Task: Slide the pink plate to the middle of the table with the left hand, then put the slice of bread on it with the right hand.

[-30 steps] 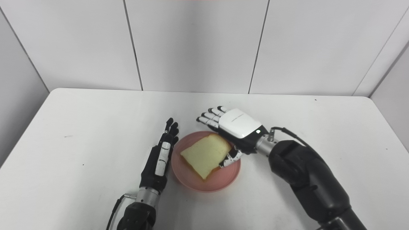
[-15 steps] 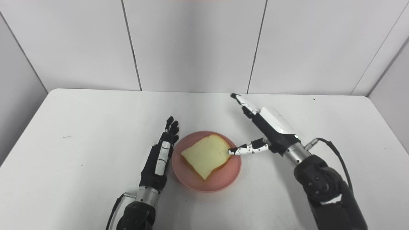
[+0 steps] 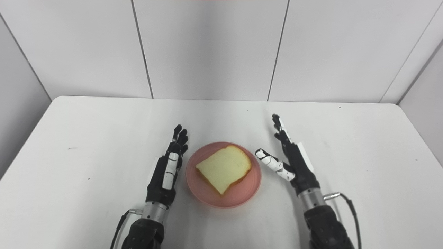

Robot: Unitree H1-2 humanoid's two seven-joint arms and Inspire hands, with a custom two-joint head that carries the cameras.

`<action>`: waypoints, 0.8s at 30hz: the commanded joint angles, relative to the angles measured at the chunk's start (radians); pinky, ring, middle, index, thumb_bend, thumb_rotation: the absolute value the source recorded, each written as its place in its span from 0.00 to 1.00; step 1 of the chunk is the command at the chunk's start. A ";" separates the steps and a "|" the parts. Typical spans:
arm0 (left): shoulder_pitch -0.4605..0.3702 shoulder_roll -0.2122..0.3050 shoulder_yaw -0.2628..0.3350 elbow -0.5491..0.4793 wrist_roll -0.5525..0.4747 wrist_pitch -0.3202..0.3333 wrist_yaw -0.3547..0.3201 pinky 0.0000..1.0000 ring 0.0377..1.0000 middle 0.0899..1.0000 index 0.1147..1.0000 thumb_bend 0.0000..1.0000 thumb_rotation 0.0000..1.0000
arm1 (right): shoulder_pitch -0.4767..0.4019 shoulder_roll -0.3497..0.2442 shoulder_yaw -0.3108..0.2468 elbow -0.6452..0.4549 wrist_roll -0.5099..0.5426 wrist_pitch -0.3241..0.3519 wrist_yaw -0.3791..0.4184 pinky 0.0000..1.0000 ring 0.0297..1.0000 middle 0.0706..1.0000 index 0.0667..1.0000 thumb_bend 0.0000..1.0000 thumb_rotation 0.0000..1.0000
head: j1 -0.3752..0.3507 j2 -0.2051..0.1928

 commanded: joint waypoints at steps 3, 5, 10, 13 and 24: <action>0.043 0.035 0.011 0.017 0.004 -0.013 -0.005 1.00 1.00 1.00 1.00 0.64 1.00 | 0.003 0.041 -0.008 -0.012 0.077 -0.030 -0.015 1.00 1.00 1.00 1.00 0.70 0.85 | 0.002 -0.002; 0.046 0.037 0.014 0.013 -0.005 -0.002 -0.009 1.00 1.00 1.00 1.00 0.64 1.00 | 0.014 0.057 -0.002 -0.007 0.072 -0.042 -0.026 1.00 1.00 1.00 1.00 0.70 0.89 | -0.003 -0.004; 0.051 0.046 0.019 0.013 -0.023 0.001 -0.021 1.00 1.00 1.00 1.00 0.64 1.00 | 0.029 0.073 0.013 0.003 0.033 -0.057 -0.054 1.00 1.00 1.00 1.00 0.69 0.95 | -0.002 -0.005; 0.050 0.051 0.017 0.021 -0.022 -0.008 -0.023 1.00 1.00 1.00 1.00 0.64 1.00 | 0.037 0.076 0.020 0.013 0.038 -0.065 -0.056 1.00 1.00 1.00 1.00 0.69 0.95 | 0.005 -0.005; 0.053 0.054 0.016 0.012 -0.023 0.017 -0.031 1.00 1.00 1.00 1.00 0.65 1.00 | 0.056 0.087 0.027 0.057 0.000 -0.129 -0.106 1.00 1.00 1.00 1.00 0.68 0.90 | 0.013 -0.005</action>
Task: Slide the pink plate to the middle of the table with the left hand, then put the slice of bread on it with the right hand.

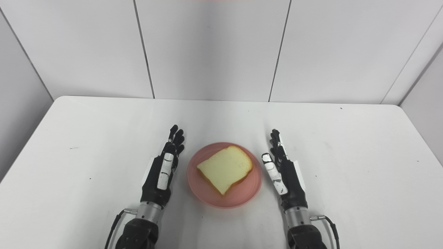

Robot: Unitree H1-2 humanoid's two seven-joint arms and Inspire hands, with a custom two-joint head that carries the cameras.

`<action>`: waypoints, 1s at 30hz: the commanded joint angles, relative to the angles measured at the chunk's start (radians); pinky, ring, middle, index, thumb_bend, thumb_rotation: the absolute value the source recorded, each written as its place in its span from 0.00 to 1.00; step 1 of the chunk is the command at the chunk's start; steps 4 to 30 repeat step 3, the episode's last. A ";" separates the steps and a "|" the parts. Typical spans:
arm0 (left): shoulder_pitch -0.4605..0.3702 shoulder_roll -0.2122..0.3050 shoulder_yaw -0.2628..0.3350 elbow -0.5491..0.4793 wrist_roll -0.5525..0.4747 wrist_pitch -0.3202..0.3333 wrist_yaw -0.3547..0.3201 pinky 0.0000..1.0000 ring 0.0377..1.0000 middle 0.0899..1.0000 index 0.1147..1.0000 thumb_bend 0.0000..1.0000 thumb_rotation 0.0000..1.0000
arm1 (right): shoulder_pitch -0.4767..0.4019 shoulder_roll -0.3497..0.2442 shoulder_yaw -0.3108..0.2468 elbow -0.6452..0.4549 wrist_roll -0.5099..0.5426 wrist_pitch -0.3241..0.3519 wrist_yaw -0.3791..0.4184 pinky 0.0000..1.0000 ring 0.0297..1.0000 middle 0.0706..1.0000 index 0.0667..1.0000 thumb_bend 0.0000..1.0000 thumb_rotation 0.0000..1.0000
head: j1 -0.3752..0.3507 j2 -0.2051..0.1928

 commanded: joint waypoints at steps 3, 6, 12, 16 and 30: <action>0.044 0.028 0.008 0.019 -0.002 0.029 -0.014 1.00 1.00 1.00 1.00 0.67 1.00 | 0.007 0.014 0.000 0.024 0.016 -0.055 -0.013 1.00 1.00 1.00 1.00 0.69 0.90 | -0.005 0.000; 0.044 0.028 0.008 0.019 -0.002 0.029 -0.014 1.00 1.00 1.00 1.00 0.67 1.00 | 0.007 0.014 0.000 0.024 0.016 -0.055 -0.013 1.00 1.00 1.00 1.00 0.69 0.90 | -0.005 0.000; 0.044 0.028 0.008 0.019 -0.002 0.029 -0.014 1.00 1.00 1.00 1.00 0.67 1.00 | 0.007 0.014 0.000 0.024 0.016 -0.055 -0.013 1.00 1.00 1.00 1.00 0.69 0.90 | -0.005 0.000; 0.044 0.028 0.008 0.019 -0.002 0.029 -0.014 1.00 1.00 1.00 1.00 0.67 1.00 | 0.007 0.014 0.000 0.024 0.016 -0.055 -0.013 1.00 1.00 1.00 1.00 0.69 0.90 | -0.005 0.000; 0.044 0.028 0.008 0.019 -0.002 0.029 -0.014 1.00 1.00 1.00 1.00 0.67 1.00 | 0.007 0.014 0.000 0.024 0.016 -0.055 -0.013 1.00 1.00 1.00 1.00 0.69 0.90 | -0.005 0.000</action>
